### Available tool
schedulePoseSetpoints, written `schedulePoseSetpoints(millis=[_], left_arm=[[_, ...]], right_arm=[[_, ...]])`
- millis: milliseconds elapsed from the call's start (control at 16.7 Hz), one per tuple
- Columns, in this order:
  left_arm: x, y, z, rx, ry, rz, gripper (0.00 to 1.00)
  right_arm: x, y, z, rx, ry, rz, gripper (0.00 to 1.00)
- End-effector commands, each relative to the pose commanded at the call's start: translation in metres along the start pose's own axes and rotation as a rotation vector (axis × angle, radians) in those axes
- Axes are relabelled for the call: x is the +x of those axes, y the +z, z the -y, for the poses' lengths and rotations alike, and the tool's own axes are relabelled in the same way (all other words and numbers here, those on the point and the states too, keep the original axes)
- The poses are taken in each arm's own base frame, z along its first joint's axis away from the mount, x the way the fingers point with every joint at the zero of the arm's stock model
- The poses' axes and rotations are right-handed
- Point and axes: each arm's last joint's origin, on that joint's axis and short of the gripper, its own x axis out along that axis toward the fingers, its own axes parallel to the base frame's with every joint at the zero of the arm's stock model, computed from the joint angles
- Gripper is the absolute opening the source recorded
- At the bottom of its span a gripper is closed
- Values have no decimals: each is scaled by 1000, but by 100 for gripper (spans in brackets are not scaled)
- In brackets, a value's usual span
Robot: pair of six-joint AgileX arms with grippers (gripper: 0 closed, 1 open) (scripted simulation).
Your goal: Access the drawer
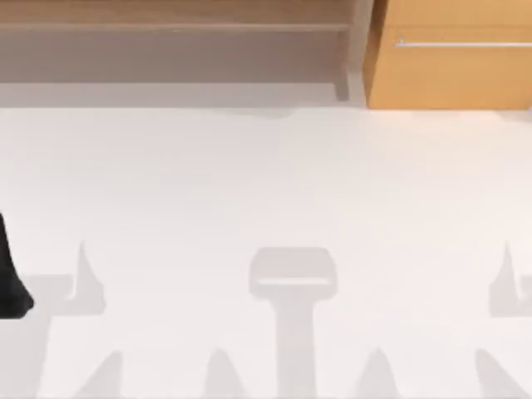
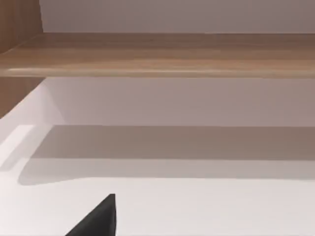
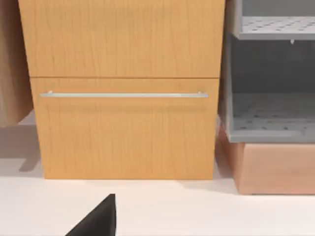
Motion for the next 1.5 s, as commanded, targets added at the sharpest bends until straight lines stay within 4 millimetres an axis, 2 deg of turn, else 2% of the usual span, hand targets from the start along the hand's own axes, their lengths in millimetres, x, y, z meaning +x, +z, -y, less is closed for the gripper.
schedulePoseSetpoints(millis=[240,540,720,960,1260,1500], left_arm=[[0,0,0,0,0,0,100],[0,0,0,0,0,0,100],[0,0,0,0,0,0,100],[0,0,0,0,0,0,100],[0,0,0,0,0,0,100],[0,0,0,0,0,0,100]], right_arm=[[1,7,2,2,9,4,100],[13,49,20,4,12,12,100],[29,80,43,0,0,15,100],[52,110,89,-1,-8,11,100],[66,123,140,1,-2,0,100],[67,125,147,0,0,0,100]])
